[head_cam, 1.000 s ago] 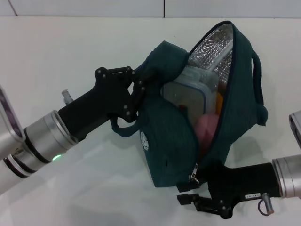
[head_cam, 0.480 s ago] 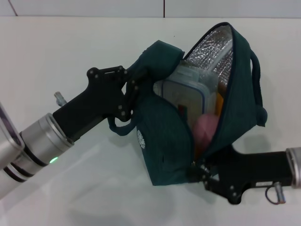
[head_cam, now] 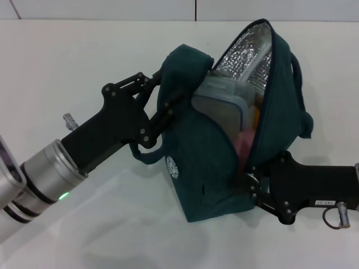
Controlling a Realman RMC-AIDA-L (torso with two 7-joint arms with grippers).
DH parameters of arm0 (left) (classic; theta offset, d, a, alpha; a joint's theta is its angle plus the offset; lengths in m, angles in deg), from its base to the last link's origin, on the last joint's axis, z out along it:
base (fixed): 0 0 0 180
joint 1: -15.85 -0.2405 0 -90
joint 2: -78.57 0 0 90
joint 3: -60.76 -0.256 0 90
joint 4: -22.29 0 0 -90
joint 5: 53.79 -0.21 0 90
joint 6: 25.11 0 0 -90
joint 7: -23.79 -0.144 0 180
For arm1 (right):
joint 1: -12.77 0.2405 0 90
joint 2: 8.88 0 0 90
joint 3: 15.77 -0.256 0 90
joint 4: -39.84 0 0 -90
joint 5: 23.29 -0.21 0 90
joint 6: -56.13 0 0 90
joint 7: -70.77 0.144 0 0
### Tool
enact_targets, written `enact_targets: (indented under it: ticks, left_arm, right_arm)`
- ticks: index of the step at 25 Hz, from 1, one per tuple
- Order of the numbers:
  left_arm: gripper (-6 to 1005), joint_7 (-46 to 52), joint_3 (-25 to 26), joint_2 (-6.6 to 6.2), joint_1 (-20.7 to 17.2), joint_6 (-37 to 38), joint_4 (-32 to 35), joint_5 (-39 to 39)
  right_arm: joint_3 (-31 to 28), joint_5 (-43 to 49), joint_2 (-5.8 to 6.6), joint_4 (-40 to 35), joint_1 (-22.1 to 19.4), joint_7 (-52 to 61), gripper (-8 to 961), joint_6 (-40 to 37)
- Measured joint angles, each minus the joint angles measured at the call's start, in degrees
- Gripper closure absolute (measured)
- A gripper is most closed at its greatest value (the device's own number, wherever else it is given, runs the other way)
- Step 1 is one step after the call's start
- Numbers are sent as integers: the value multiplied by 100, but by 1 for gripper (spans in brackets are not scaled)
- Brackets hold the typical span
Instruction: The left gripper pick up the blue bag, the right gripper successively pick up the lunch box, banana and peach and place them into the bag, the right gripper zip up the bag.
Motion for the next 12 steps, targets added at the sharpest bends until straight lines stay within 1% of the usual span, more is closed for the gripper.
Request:
enact_targets:
  ticks: [4,6,8,9,10,12]
  left_arm:
    - [641,179,11,0,-2,165,-23,20]
    - [552,440,13,-2,-1,248,-22,139]
    - [471,778,9,-13,6,324,0,252]
    - [431,1312,-7,-39,44,369,86,271]
    - [391,1312,-7,-39,44,369,86,271]
    - [310,1830,-17,-66,60,377,229,262]
  right_arm:
    - [-2,-7,-6,0,15,-1,918,1]
    - [-2,-10,-6,1,25,-1,918,0]
    - [-1,-11,-6,3,34,-1,918,0]
    - [-2,-11,-6,4,40,-1,918,0]
    - [-2,-11,-6,4,46,-1,918,2]
    - [-1,-10,-14,6,74,-1,918,6]
